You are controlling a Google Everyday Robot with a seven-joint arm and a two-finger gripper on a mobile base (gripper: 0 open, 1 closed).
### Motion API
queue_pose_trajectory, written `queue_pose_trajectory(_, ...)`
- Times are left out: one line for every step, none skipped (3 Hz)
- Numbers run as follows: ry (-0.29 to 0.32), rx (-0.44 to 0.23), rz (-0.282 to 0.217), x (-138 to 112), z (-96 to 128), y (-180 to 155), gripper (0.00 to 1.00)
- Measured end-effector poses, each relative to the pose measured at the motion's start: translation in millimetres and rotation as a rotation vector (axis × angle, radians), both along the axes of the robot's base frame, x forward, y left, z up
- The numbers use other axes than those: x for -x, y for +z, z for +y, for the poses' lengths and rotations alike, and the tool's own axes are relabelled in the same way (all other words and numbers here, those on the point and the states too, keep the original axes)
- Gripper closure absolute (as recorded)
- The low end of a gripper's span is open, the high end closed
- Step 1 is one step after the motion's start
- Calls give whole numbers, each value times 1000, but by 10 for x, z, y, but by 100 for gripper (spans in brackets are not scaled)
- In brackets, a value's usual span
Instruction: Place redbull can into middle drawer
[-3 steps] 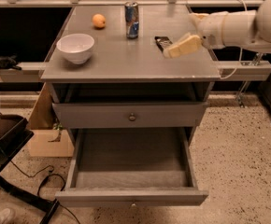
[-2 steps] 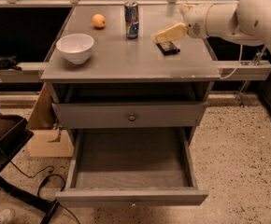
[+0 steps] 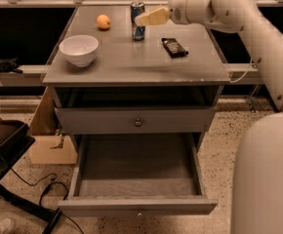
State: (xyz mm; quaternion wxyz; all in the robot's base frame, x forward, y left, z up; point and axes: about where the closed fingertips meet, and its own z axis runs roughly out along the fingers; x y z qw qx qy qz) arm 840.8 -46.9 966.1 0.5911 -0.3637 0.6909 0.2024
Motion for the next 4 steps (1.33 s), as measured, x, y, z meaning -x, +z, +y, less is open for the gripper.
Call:
queue_pose_trajectory(-25, -41, 3, -394, 278, -31, 0)
queue_pose_trajectory(-29, -72, 1, -588, 437, -45, 0)
queue_pose_trajectory(-24, -103, 12, -747, 627, -137, 0)
queue_pose_trajectory(-33, -123, 36, -893, 755, -351, 0)
